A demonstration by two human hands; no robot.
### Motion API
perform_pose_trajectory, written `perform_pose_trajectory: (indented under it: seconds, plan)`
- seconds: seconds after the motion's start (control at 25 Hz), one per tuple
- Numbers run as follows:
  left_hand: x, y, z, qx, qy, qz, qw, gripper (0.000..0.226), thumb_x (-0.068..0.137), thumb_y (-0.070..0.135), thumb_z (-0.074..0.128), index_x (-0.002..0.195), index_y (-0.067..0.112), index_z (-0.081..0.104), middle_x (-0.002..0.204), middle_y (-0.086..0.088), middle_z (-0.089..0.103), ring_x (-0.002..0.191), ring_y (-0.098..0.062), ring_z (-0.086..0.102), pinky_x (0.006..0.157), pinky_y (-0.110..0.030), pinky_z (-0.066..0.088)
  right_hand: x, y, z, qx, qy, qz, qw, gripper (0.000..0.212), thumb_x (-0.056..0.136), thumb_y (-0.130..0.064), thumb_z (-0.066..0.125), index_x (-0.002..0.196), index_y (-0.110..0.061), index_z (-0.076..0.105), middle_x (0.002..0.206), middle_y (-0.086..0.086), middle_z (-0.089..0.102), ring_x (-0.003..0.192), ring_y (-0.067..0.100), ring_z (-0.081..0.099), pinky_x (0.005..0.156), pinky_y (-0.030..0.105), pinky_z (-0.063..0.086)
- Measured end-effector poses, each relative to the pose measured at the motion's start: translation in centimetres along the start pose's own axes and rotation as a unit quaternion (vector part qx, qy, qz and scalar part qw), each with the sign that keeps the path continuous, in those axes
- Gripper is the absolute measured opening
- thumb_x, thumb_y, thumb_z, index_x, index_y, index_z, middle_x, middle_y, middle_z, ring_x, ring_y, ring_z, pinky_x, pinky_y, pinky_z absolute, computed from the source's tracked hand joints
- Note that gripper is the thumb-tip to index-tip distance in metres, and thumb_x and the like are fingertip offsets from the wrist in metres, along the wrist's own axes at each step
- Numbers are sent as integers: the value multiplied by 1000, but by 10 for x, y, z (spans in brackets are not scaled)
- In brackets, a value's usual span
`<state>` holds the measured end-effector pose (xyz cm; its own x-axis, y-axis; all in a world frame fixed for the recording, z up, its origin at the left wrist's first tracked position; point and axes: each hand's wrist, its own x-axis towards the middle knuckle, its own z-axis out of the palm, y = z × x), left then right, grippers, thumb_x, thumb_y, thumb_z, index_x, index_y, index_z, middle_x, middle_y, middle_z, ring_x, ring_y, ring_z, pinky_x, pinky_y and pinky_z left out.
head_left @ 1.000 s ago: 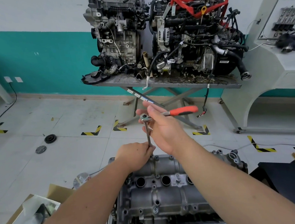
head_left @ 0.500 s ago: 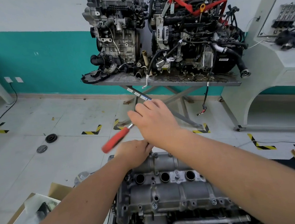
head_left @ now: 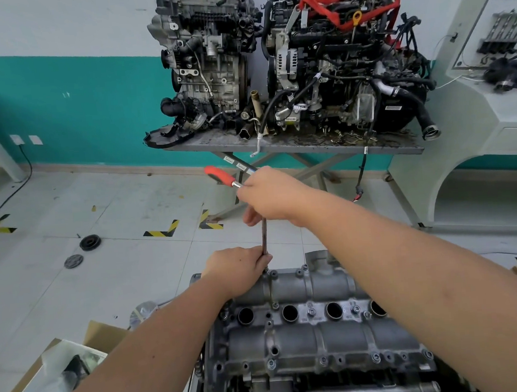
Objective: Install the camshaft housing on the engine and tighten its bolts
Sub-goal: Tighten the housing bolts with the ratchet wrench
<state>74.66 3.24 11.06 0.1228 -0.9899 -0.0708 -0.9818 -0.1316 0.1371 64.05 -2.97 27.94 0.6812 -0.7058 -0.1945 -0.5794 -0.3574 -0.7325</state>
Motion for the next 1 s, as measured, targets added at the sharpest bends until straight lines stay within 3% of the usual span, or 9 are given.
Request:
perform_pose_trajectory:
  seconds: [0.08,0.16,0.28,0.4,0.52,0.64,0.84,0.92,1.0]
  plan:
    - [0,1,0,-5,0,0,1000,46,100,61,20,106,34,56,90,6,67,79,-21,60,61,-33,38,-3,6,2,278,-16,73,958,11,99,-12,45,102,-10,55,75,4,76,78,24,76,78,36,44]
    - [1,1,0,-9,0,3,1000,42,101,60,21,97,33,53,90,4,68,78,-22,61,62,-33,39,-3,12,11,438,-14,92,894,10,98,-9,42,98,-17,47,77,0,76,76,16,74,68,32,35]
    - [-2,2,-2,-7,-1,13,1000,35,101,59,21,84,34,39,76,7,58,68,-20,53,59,-33,39,-3,19,23,576,34,110,809,21,93,-1,48,89,-21,47,82,-5,74,88,15,69,72,32,33]
    - [-2,3,-4,3,-5,16,1000,38,102,59,20,83,33,38,68,11,48,66,-20,51,61,-34,41,-10,28,29,685,88,93,717,42,90,4,59,62,-24,48,72,-6,66,94,18,63,82,34,35]
    - [-3,5,-6,1,-2,21,1000,44,102,58,18,73,28,35,63,10,44,63,-20,50,59,-33,38,-18,30,44,679,108,12,726,49,90,4,62,51,-24,50,73,-6,65,82,15,60,78,29,38]
    - [-4,5,-9,-5,-8,16,1000,44,102,55,18,67,30,29,61,12,42,63,-20,49,59,-33,36,-20,29,53,671,140,-36,727,34,89,3,64,66,-19,54,82,-2,66,77,13,59,74,24,42]
    - [-4,7,-12,-9,-19,-2,1000,42,103,52,21,68,30,30,66,11,45,66,-20,50,62,-34,39,-23,39,60,535,190,-82,819,12,96,-17,65,100,-23,74,102,-17,75,87,-12,65,70,5,47]
    - [-4,7,-11,-15,-22,-18,999,39,103,43,26,67,28,31,65,10,43,66,-21,49,63,-34,39,-28,48,71,417,248,-154,861,16,97,-19,64,108,-24,75,118,-15,71,105,-8,62,83,6,46]
    - [-5,9,-11,-15,-22,-42,999,29,100,31,34,75,24,47,68,7,47,72,-24,55,68,-34,46,-29,59,78,173,339,-267,885,24,93,-7,65,112,-18,75,132,-3,64,122,12,59,99,20,45]
